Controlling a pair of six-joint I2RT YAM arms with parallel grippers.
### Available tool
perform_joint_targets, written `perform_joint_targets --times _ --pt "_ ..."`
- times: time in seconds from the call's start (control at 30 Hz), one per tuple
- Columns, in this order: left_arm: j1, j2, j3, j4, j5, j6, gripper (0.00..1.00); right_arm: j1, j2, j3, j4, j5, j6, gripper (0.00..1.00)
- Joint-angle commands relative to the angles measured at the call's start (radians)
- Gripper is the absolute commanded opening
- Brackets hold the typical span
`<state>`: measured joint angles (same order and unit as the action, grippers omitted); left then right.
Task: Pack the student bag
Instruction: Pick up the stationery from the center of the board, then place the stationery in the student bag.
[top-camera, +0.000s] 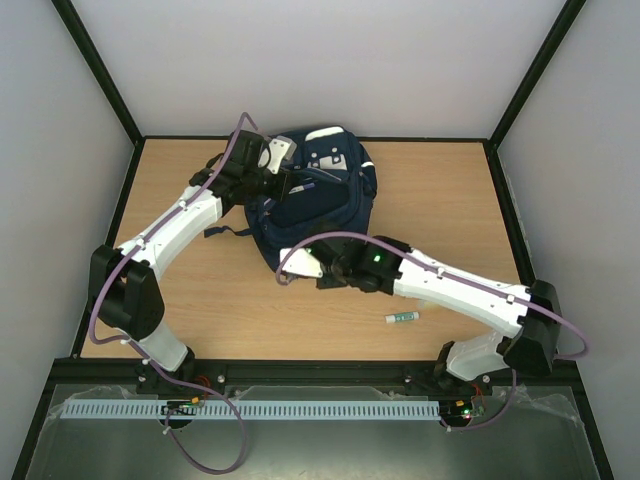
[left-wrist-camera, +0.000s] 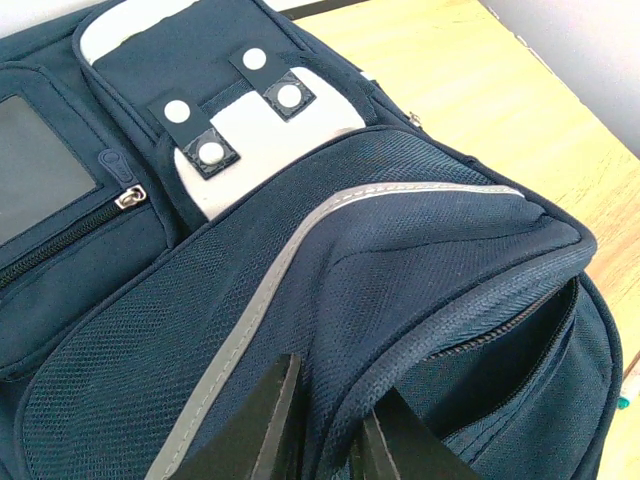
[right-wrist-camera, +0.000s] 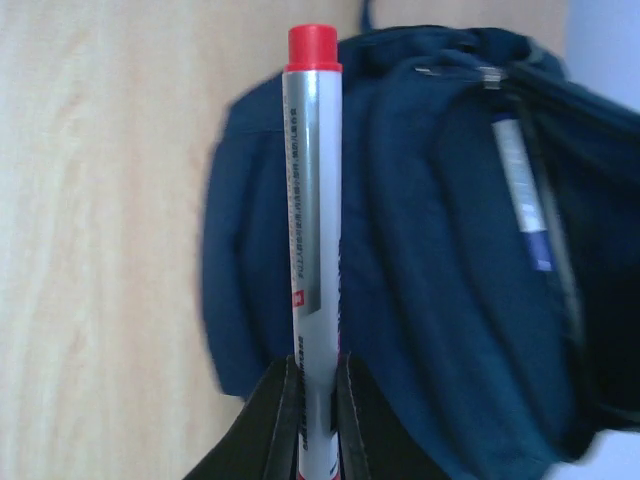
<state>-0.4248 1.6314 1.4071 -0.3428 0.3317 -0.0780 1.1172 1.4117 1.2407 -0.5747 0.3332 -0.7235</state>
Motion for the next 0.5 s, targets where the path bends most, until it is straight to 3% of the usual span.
perform_joint_targets --times 0.0,0.23,0.47 --pt "0.015 -0.042 0.033 0.089 0.016 -0.03 0.13 -0.068 -0.029 0.041 0.025 0.07 -0.105 0.01" --pt "0.015 -0.04 0.03 0.096 0.017 -0.045 0.13 -0.13 -0.007 0.084 0.178 0.119 -0.237 0.01" --pt "0.015 -0.038 0.034 0.092 0.021 -0.052 0.13 -0.145 0.077 0.176 0.219 0.118 -0.399 0.01"
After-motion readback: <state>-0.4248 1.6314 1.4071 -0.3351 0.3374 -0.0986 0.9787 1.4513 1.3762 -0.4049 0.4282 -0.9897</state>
